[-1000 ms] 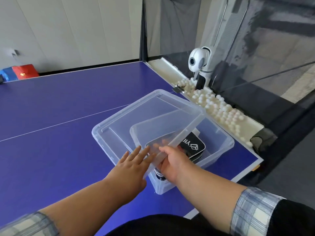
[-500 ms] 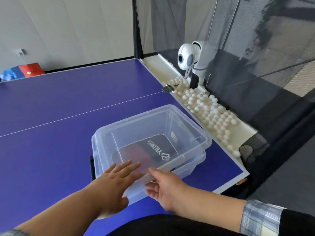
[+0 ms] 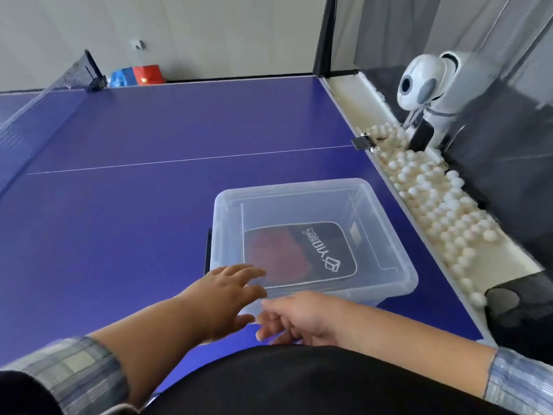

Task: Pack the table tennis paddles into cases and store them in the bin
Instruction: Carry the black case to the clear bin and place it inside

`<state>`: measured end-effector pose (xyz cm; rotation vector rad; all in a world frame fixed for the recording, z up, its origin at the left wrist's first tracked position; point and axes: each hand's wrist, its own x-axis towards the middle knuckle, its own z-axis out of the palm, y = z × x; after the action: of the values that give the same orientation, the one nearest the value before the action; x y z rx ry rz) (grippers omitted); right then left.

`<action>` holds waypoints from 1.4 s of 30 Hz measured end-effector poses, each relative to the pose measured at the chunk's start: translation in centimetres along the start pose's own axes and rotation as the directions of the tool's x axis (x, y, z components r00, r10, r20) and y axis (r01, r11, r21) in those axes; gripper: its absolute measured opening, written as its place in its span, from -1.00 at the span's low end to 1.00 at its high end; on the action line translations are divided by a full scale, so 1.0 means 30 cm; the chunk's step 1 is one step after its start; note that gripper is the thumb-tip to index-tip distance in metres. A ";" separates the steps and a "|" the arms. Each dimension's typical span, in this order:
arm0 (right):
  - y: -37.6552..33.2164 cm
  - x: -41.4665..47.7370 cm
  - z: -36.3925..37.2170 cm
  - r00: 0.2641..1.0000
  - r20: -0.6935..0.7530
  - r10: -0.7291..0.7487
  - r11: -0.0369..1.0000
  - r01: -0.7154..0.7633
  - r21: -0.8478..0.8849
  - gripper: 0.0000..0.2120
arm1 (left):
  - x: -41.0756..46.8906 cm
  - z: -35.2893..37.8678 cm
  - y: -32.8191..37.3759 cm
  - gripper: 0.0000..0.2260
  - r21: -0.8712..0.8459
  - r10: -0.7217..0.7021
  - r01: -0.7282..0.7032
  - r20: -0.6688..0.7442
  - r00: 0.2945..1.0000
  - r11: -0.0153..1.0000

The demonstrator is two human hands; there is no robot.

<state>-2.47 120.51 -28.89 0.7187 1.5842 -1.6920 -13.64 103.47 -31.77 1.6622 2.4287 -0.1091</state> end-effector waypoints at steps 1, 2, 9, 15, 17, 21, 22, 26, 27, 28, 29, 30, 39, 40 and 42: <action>-0.028 0.004 0.003 0.995 -0.063 -0.079 0.987 0.070 -0.143 -0.72 | 0.000 0.008 -0.003 -0.56 -0.005 -0.004 0.004 -0.015 1.000 1.000; -0.057 0.014 -0.001 0.971 -0.134 -0.197 0.944 0.151 -0.293 -0.75 | -0.001 0.015 -0.007 -0.54 -0.030 -0.020 0.019 -0.035 0.999 0.999; -0.260 0.199 -0.083 0.567 -0.279 -0.775 0.487 0.255 -0.836 -0.73 | 0.019 0.079 -0.073 -0.49 -0.412 -0.523 0.475 -0.005 0.852 0.777; -0.325 0.410 -0.135 0.758 -0.203 -0.619 0.181 -0.114 -0.977 -0.36 | 0.014 0.119 -0.080 -0.44 -0.508 -0.548 0.482 0.024 0.836 0.714; -0.285 0.446 -0.135 0.765 -0.200 -0.612 0.141 -0.143 -0.980 -0.32 | 0.005 0.143 -0.067 -0.39 -0.615 -0.587 0.462 -0.001 0.810 0.639; -0.263 0.469 -0.137 0.740 -0.207 -0.640 0.127 -0.164 -0.978 -0.20 | -0.001 0.127 -0.097 -0.08 -0.903 -0.731 0.424 0.339 0.592 -0.076; -0.265 0.470 -0.137 0.736 -0.209 -0.644 0.131 -0.164 -0.978 -0.19 | 0.003 0.123 -0.117 -0.02 -0.895 -0.708 0.408 0.406 0.578 -0.180; -0.276 0.478 -0.117 0.714 -0.246 -0.655 0.184 -0.165 -0.969 -0.09 | 0.037 0.111 -0.188 -0.47 -0.887 -0.691 0.399 0.439 0.574 -0.232; -0.282 0.481 -0.109 0.707 -0.265 -0.656 0.211 -0.165 -0.964 -0.07 | 0.048 0.103 -0.193 -0.69 -0.896 -0.713 0.406 0.402 0.574 -0.179; -0.288 0.484 -0.101 0.700 -0.281 -0.656 0.232 -0.167 -0.958 -0.07 | 0.063 0.093 -0.196 -0.76 -0.910 -0.736 0.393 0.356 0.576 -0.132; -0.291 0.488 -0.094 0.694 -0.292 -0.659 0.243 -0.171 -0.955 -0.06 | 0.076 0.079 -0.196 -0.74 -0.921 -0.750 0.377 0.319 0.579 -0.101; -0.290 0.489 -0.088 0.688 -0.294 -0.663 0.242 -0.175 -0.954 -0.07 | 0.090 0.071 -0.198 -0.70 -0.927 -0.752 0.366 0.301 0.586 -0.086; -0.285 0.511 -0.100 0.693 -0.285 -0.662 0.226 -0.179 -0.958 -0.43 | 0.171 0.008 -0.207 -0.56 -0.863 -0.778 0.504 0.290 0.557 0.038; -0.286 0.510 -0.100 0.697 -0.285 -0.658 0.231 -0.173 -0.958 -0.44 | 0.176 0.000 -0.202 -0.56 -0.852 -0.783 0.521 0.294 0.549 0.046; -0.289 0.506 -0.098 0.704 -0.279 -0.653 0.240 -0.158 -0.958 -0.46 | 0.188 -0.012 -0.187 -0.53 -0.825 -0.796 0.560 0.291 0.531 0.072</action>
<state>-18.69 121.71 -35.94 0.3180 2.9414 -0.2008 -20.87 106.65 -32.84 -0.0639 2.4344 1.0975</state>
